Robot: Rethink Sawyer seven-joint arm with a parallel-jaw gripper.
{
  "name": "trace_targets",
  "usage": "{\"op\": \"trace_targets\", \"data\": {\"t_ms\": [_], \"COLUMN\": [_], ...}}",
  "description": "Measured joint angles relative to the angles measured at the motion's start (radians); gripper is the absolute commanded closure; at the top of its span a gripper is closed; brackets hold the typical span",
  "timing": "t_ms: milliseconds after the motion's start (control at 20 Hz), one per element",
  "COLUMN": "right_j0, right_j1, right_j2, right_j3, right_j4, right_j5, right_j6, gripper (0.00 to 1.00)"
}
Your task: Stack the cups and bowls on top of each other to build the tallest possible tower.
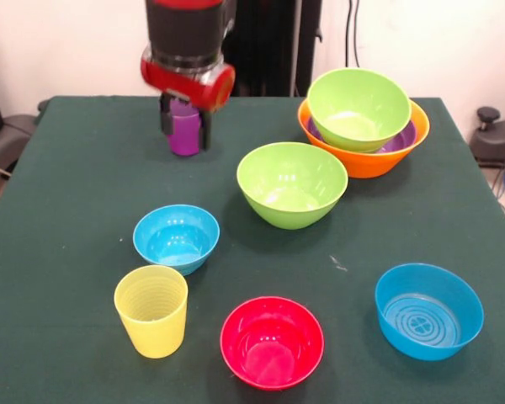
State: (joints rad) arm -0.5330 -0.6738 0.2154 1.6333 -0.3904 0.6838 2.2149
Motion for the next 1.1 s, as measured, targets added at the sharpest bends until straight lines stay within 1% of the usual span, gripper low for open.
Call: {"op": "trace_targets", "data": {"t_ms": [50,150,250,350,400,800,1100], "right_j0": [0.005,0.009,0.02,0.028,0.039,0.109,0.16], "right_j1": [0.024,0.043,0.077,0.095,0.12,0.219,0.291], "right_j2": [-0.007,-0.014,-0.025,-0.03,-0.035,-0.042,-0.039], "right_j3": [-0.04,-0.072,-0.131,-0.162,-0.203,-0.361,-0.463], "right_j4": [0.0,0.001,0.005,0.006,0.009,0.015,0.017], "right_j5": [0.018,0.035,0.065,0.077,0.087,0.122,0.129], "right_j6": [0.0,0.0,0.0,0.0,0.0,0.0,0.0], "gripper": [0.0,0.0,0.0,0.0,0.0,0.0,0.0]}}
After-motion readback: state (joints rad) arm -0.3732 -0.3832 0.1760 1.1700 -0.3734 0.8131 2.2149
